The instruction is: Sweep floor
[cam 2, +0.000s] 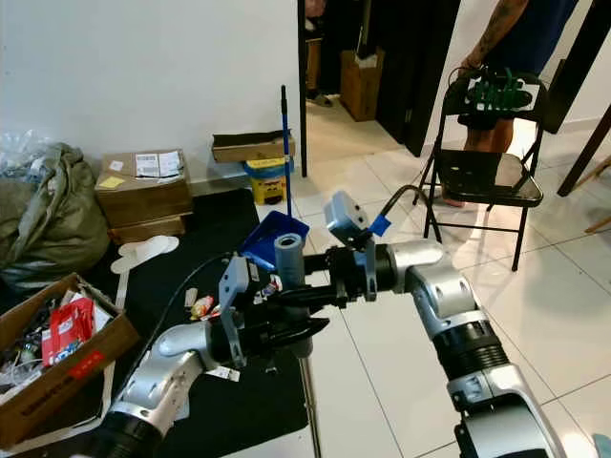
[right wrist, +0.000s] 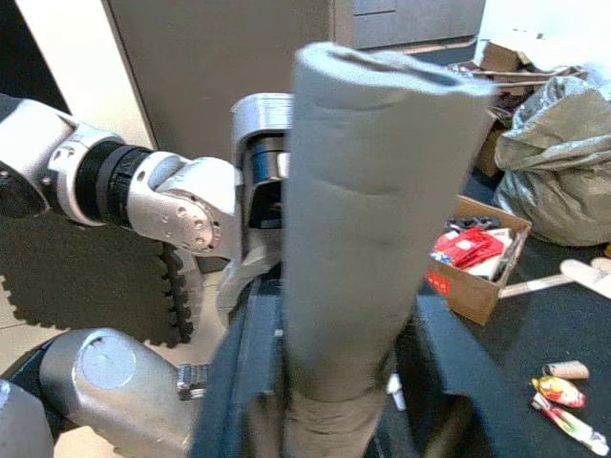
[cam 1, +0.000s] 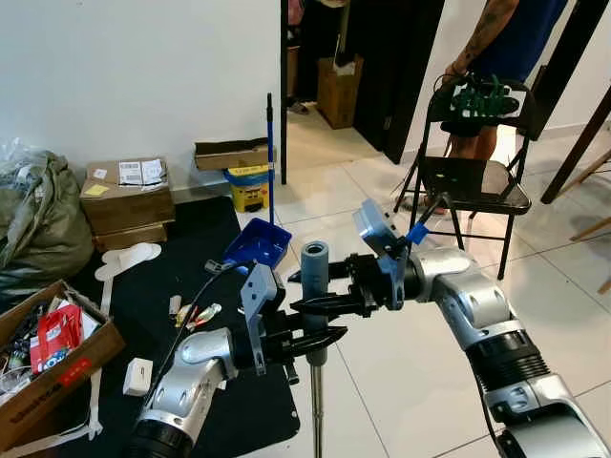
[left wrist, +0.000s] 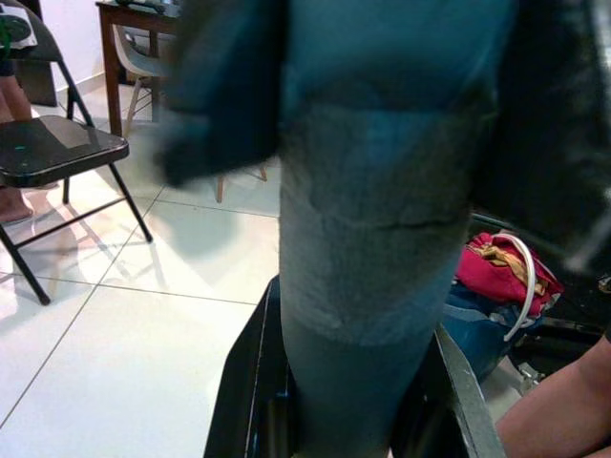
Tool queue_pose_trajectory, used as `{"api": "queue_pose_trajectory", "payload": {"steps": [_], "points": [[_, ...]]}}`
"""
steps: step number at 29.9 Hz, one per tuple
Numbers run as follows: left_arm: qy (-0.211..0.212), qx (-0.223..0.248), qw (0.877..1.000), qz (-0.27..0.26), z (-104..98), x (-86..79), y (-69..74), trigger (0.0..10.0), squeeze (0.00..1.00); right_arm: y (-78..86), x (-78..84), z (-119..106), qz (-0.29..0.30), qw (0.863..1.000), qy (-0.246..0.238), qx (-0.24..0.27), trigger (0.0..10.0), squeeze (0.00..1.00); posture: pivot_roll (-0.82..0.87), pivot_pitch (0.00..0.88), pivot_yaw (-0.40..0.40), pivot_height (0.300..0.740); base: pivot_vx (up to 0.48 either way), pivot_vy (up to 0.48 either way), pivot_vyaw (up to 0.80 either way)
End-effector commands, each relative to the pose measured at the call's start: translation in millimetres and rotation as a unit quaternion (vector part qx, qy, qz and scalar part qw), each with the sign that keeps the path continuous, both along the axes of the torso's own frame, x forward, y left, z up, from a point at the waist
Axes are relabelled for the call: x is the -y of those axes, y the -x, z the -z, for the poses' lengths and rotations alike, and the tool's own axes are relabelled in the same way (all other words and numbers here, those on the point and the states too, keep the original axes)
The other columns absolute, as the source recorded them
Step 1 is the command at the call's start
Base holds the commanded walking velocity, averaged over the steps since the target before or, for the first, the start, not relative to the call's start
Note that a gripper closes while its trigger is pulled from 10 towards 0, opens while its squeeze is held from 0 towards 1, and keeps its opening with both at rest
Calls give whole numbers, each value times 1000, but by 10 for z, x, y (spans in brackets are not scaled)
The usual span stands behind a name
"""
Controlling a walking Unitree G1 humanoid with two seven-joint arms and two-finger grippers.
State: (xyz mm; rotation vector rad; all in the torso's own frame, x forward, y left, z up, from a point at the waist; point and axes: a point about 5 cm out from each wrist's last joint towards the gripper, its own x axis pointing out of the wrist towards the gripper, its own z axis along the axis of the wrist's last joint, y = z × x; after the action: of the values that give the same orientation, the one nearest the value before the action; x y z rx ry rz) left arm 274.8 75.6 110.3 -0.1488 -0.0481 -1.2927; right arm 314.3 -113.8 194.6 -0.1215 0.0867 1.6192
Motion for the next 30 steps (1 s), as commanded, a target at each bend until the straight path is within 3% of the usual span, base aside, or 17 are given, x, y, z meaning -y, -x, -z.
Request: {"api": "queue_pose_trajectory", "payload": {"steps": [1, 20, 21, 30], "points": [[0, -3, 1000, 17, 11, 17, 48, 0, 0, -11, 2, -19, 6, 1000, 4, 2, 0, 0, -39, 28, -2, 740, 0, 0, 0], [-18, -10, 1000, 5, 63, -9, 6, 39, 0, -10, 20, 33, 20, 1000, 10, 1, 0, 0, -50, 9, -1, 740, 0, 0, 0], [-22, -12, 1000, -8, 71, -24, -30, 10000, 1000, -22, 20, 46, 28, 1000, 11, 2, 0, 0, -51, 1, 2, 740, 0, 0, 0], [-28, -18, 998, -54, 102, -81, -128, 10000, 1000, -72, 36, 133, 64, 998, 27, 9, 0, 0, -58, 0, 6, 740, 0, 0, 0]]}}
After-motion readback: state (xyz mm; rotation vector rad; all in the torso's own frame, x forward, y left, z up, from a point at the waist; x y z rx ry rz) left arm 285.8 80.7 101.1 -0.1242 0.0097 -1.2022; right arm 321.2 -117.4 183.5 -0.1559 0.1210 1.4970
